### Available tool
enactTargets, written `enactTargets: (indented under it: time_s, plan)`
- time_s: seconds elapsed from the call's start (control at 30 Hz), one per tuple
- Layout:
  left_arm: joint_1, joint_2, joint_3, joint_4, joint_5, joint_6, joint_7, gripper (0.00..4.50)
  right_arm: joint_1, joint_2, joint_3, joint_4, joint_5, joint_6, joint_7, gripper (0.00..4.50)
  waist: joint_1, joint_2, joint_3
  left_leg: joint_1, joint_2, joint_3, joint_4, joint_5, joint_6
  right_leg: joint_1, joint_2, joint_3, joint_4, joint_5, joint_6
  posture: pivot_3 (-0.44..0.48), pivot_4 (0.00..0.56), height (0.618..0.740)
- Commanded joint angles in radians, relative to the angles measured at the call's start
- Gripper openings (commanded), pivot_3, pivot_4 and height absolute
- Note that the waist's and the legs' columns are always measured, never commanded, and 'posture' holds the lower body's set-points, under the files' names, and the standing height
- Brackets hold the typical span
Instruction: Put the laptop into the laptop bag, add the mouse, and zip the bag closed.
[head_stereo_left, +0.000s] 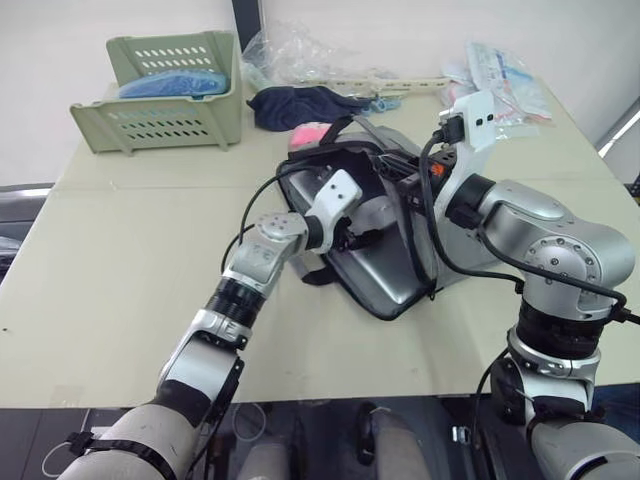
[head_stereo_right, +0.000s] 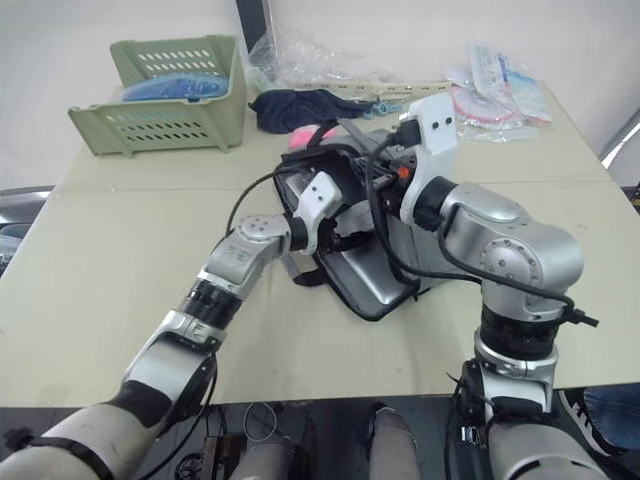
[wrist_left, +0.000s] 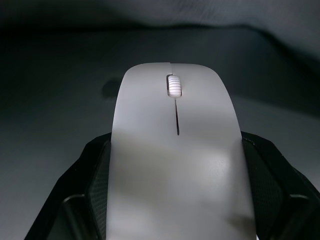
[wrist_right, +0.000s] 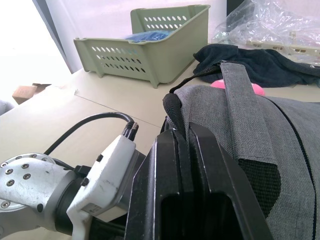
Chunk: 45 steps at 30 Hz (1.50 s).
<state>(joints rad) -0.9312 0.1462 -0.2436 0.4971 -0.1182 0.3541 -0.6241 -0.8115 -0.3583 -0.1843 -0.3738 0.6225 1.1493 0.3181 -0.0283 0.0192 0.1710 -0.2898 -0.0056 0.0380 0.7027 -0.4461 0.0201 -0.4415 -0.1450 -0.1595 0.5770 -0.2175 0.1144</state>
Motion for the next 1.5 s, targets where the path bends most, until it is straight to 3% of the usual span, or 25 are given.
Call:
enactTargets:
  time_s: [0.03,0.4,0.87,0.97,1.03,1.1,1.3,1.5]
  plan:
    - [-0.094,-0.051,0.027,0.139,0.028,-0.063,0.042,2.88,-0.051,0.013,-0.047,-0.088,0.055,-0.003,-0.027,0.05,0.000,0.000,0.000,0.000,0.000,0.000,0.000,0.000,0.000,0.000,0.000,0.000,0.000,0.000,0.000,0.000,0.150,0.740]
    - [-0.250,-0.148,0.092,0.510,0.070,-0.229,0.141,2.88,-0.055,0.013,-0.052,-0.094,0.077,0.008,-0.062,0.05,0.001,0.000,0.000,0.000,-0.001,0.001,0.000,0.000,0.001,-0.001,0.000,0.000,0.000,0.000,0.000,0.000,0.150,0.740]
    - [-0.315,-0.172,0.135,0.665,0.094,-0.231,0.135,2.88,-0.056,0.005,-0.055,-0.085,0.085,0.000,-0.072,0.05,0.001,0.000,0.000,0.000,-0.001,0.001,0.000,0.000,0.001,-0.001,0.000,0.000,0.000,0.000,0.000,0.000,0.150,0.740]
    - [-0.310,-0.174,0.139,0.662,0.093,-0.234,0.117,2.88,-0.056,0.005,-0.055,-0.086,0.085,-0.001,-0.073,0.05,0.001,0.000,0.000,0.000,-0.001,0.001,0.000,0.000,0.001,-0.001,0.000,0.000,0.000,0.000,0.000,0.000,0.150,0.740]
    - [-0.307,-0.172,0.139,0.660,0.095,-0.237,0.115,3.90,-0.056,0.004,-0.056,-0.083,0.084,-0.001,-0.073,0.00,0.001,0.000,0.000,0.000,-0.001,0.001,0.000,0.000,0.001,-0.001,0.000,0.000,0.000,0.000,0.000,0.000,0.150,0.740]
    - [-0.301,-0.168,0.140,0.654,0.098,-0.238,0.110,4.46,-0.055,0.004,-0.056,-0.082,0.083,-0.001,-0.073,0.00,0.001,0.000,0.000,0.000,-0.001,0.001,0.000,0.000,0.001,-0.001,0.000,0.000,0.000,0.000,0.000,0.000,0.150,0.740]
    - [-0.241,-0.116,0.164,0.552,0.077,-0.217,0.044,4.46,-0.047,0.000,-0.056,-0.077,0.081,-0.007,-0.069,0.00,-0.001,0.000,0.000,0.000,0.000,0.001,0.000,0.000,0.001,-0.001,0.000,0.000,0.000,0.000,0.000,0.000,0.150,0.740]
    - [-0.092,-0.039,0.173,0.250,0.027,-0.110,-0.062,4.46,-0.039,-0.009,-0.054,-0.071,0.085,-0.013,-0.064,0.00,-0.003,0.000,0.000,0.000,0.000,0.000,0.000,0.000,0.001,-0.001,0.000,0.000,0.001,0.000,0.000,0.000,0.150,0.740]
